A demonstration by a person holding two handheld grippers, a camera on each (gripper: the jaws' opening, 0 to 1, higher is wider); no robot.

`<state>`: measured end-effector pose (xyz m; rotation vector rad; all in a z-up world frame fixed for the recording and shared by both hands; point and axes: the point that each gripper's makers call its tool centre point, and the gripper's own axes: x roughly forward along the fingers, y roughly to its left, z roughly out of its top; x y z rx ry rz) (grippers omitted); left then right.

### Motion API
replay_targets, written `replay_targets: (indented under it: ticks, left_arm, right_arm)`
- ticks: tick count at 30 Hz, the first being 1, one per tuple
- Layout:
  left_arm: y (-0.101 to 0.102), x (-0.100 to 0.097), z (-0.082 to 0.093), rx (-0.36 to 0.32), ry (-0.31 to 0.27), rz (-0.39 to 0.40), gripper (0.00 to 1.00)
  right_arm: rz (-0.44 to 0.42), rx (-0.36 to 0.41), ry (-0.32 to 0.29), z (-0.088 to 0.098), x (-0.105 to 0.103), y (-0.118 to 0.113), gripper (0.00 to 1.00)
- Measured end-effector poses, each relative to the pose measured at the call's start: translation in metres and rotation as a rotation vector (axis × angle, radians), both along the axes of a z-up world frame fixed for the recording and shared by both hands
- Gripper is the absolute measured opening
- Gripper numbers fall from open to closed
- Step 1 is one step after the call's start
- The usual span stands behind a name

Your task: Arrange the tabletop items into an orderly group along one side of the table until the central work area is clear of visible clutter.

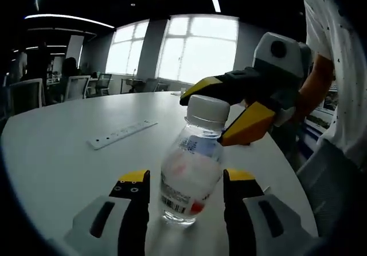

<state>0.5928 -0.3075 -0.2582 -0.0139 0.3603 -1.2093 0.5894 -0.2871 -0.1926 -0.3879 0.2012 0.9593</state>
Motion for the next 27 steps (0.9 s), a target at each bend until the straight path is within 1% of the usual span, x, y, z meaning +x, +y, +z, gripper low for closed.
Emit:
replay_targets:
  ticks: [7, 13, 15, 17, 19, 20, 23, 25, 27]
  left_arm:
    - [0.002, -0.002, 0.001, 0.007, 0.01, 0.008, 0.56]
    - [0.005, -0.004, 0.004, 0.01, 0.034, 0.022, 0.6]
    - [0.007, -0.006, 0.006, 0.013, 0.029, 0.025, 0.61]
    - [0.01, -0.006, 0.009, 0.01, 0.037, 0.034, 0.62]
    - [0.011, -0.008, 0.011, 0.01, 0.036, 0.038, 0.64]
    - [0.012, -0.009, 0.012, 0.013, 0.042, 0.044, 0.65]
    - [0.016, -0.011, 0.013, 0.02, 0.05, 0.058, 0.67]
    - [0.018, -0.014, 0.014, 0.019, 0.07, 0.069, 0.69]
    - [0.02, -0.017, 0.017, 0.021, 0.064, 0.075, 0.69]
  right_arm:
    - [-0.023, 0.001, 0.033, -0.003, 0.002, -0.011, 0.37]
    - [-0.046, 0.019, 0.084, -0.005, 0.002, -0.021, 0.43]
    - [-0.059, 0.033, 0.107, -0.006, 0.003, -0.025, 0.44]
    - [-0.06, 0.036, 0.114, -0.006, 0.003, -0.028, 0.46]
    - [-0.064, 0.044, 0.141, -0.008, 0.001, -0.03, 0.5]
    - [-0.068, 0.051, 0.156, -0.008, 0.001, -0.032, 0.51]
    - [-0.071, 0.054, 0.172, -0.009, 0.0, -0.038, 0.51]
    - [-0.069, 0.056, 0.183, -0.009, -0.003, -0.041, 0.52]
    - [-0.056, 0.042, 0.199, -0.012, -0.008, -0.043, 0.52]
